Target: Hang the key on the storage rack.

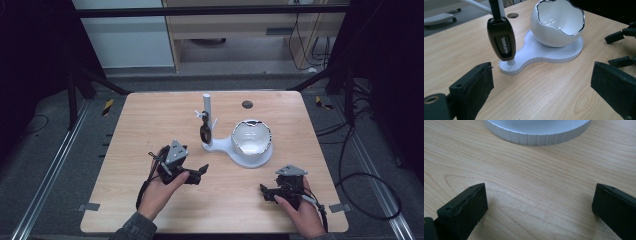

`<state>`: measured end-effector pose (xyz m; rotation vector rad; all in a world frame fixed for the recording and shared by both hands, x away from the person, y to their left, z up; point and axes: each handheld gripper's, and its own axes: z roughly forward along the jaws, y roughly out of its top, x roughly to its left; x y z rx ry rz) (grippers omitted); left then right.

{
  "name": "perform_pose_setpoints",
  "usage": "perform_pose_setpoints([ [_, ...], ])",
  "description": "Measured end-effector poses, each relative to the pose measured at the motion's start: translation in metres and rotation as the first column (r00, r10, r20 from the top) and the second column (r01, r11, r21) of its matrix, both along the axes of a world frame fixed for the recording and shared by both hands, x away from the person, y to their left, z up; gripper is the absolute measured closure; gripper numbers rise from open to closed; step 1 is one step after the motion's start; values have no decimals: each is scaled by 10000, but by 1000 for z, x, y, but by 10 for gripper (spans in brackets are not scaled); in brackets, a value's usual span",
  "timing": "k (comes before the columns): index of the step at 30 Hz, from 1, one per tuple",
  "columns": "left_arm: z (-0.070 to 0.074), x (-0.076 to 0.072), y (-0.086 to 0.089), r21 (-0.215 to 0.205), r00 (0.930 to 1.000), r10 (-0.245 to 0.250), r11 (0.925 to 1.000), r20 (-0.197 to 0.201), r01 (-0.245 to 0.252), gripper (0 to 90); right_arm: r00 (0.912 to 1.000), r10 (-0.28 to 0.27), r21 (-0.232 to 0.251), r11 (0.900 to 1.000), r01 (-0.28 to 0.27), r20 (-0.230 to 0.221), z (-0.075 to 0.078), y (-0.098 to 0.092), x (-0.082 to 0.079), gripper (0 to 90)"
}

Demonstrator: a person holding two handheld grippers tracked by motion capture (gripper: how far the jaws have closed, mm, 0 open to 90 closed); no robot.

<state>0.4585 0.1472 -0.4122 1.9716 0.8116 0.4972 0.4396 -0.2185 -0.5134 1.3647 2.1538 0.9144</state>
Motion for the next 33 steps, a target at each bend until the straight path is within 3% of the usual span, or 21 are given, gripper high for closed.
perform_pose_setpoints([
  [8, -10, -7, 27, -44, 9990, 414, 9991, -190, -415, 31, 10000, -13, 13, 10000, 13, -8, 0, 0, 0, 3],
  [19, -23, -7, 48, -121, 9962, 795, 9967, -347, -800, 33, 10000, -15, 16, 10000, 15, -13, 0, 0, 0, 3],
  [28, -33, -7, 64, 286, 9935, 1029, 9944, -486, -1016, 36, 10000, -13, 17, 10000, 13, -12, 0, 0, 0, 4],
  [33, -41, -6, 73, 735, 9922, 1138, 9912, -502, -1100, 37, 10000, -12, 14, 10000, 12, -10, 0, 0, 0, 4],
])
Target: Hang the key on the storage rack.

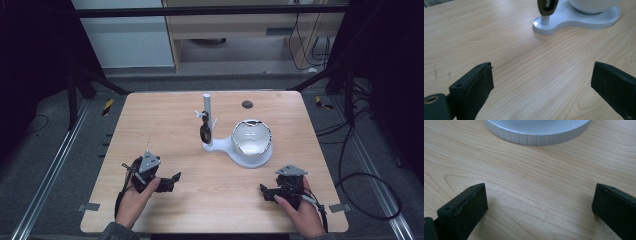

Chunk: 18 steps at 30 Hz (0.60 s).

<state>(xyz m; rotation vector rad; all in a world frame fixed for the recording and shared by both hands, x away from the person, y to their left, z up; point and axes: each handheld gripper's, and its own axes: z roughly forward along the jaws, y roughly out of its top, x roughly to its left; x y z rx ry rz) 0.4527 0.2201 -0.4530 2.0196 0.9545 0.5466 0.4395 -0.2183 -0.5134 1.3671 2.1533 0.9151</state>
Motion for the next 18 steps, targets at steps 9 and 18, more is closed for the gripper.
perform_pose_setpoints([
  [9, -15, 6, 18, 829, 9994, 175, 9964, -301, -149, 41, 10000, 11, -10, 10000, -11, 11, 0, 0, 0, 4],
  [18, -29, 17, 41, 873, 9944, 586, 9949, -878, -510, 43, 10000, 14, 1, 10000, -14, 19, 0, 0, 0, 4],
])
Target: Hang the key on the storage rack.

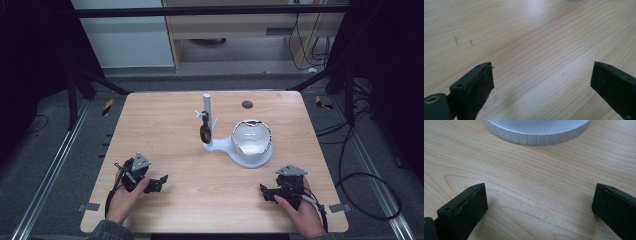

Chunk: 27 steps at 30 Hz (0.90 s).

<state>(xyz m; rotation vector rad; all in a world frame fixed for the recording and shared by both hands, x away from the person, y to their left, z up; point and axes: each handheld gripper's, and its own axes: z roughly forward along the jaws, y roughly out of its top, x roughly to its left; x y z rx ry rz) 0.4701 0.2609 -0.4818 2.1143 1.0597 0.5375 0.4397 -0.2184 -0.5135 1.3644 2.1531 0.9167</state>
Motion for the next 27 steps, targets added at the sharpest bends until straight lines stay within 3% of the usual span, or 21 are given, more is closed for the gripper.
perform_pose_setpoints([
  [8, -10, 7, 14, -160, 9986, 504, 9986, -175, -507, 44, 10000, -20, 6, 10000, 20, -22, 0, 0, 0, 4],
  [27, -20, 16, 21, -10, 9968, 705, 9975, -385, -706, 42, 10000, -8, -6, 10000, 8, -12, 0, 0, 0, 3],
])
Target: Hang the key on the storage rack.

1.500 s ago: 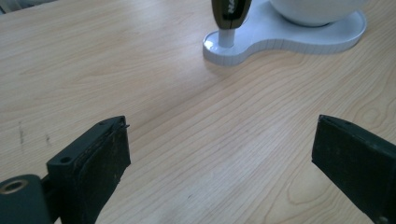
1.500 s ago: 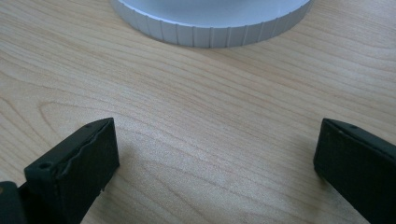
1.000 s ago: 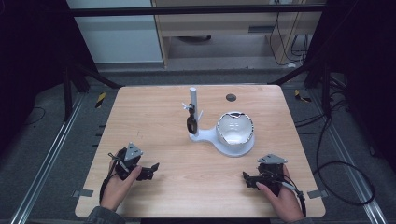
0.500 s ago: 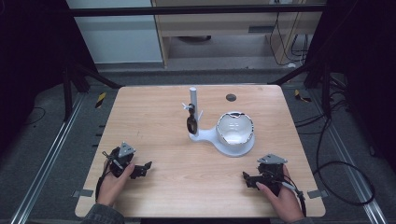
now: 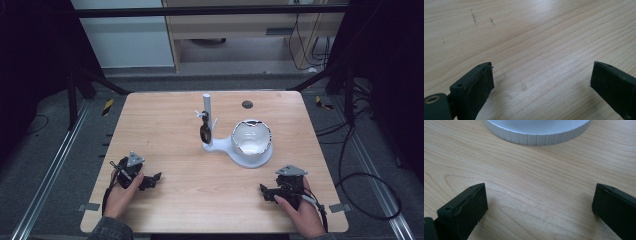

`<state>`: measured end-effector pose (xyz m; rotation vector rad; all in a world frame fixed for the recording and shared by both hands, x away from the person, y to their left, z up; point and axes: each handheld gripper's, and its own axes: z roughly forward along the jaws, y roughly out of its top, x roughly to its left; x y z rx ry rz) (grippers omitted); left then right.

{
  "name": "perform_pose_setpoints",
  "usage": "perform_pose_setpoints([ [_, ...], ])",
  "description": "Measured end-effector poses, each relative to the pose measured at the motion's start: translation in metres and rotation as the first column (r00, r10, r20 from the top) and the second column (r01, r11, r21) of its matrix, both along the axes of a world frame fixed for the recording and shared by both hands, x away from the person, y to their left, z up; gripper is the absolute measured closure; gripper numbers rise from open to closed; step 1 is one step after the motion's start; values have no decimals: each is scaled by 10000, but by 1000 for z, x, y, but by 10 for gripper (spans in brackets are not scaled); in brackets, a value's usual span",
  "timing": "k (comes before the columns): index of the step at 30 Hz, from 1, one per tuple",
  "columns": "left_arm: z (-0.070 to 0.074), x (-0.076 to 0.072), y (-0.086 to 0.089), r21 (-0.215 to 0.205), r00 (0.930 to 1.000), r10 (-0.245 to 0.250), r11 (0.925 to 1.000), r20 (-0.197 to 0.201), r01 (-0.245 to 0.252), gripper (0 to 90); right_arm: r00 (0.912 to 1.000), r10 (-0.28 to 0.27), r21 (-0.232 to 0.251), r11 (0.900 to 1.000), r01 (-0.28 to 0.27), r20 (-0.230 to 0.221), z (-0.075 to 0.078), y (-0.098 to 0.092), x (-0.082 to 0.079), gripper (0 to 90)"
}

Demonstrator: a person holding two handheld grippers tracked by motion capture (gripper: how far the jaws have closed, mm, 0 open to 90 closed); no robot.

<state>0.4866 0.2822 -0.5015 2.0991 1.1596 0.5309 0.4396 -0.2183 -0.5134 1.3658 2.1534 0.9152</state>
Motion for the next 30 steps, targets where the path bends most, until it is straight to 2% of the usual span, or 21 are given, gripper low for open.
perform_pose_setpoints([
  [10, -5, 3, 7, 27, 9998, 155, 9999, -91, -155, 41, 10000, -8, 9, 10000, 8, -10, 0, 0, 0, 4],
  [15, -6, 5, 11, -161, 9997, 251, 9996, -70, -252, 39, 10000, 6, -2, 10000, -6, -1, 0, 0, 0, 3],
  [19, -6, 4, 10, -20, 9997, 226, 9997, -79, -227, 32, 10000, 1, 35, 10000, -1, -9, 0, 0, 0, 3],
  [30, -7, 4, 9, 5, 9997, 205, 9998, -92, -205, 20, 10000, 16, 37, 10000, -16, -6, 0, 1, 0, 3],
])
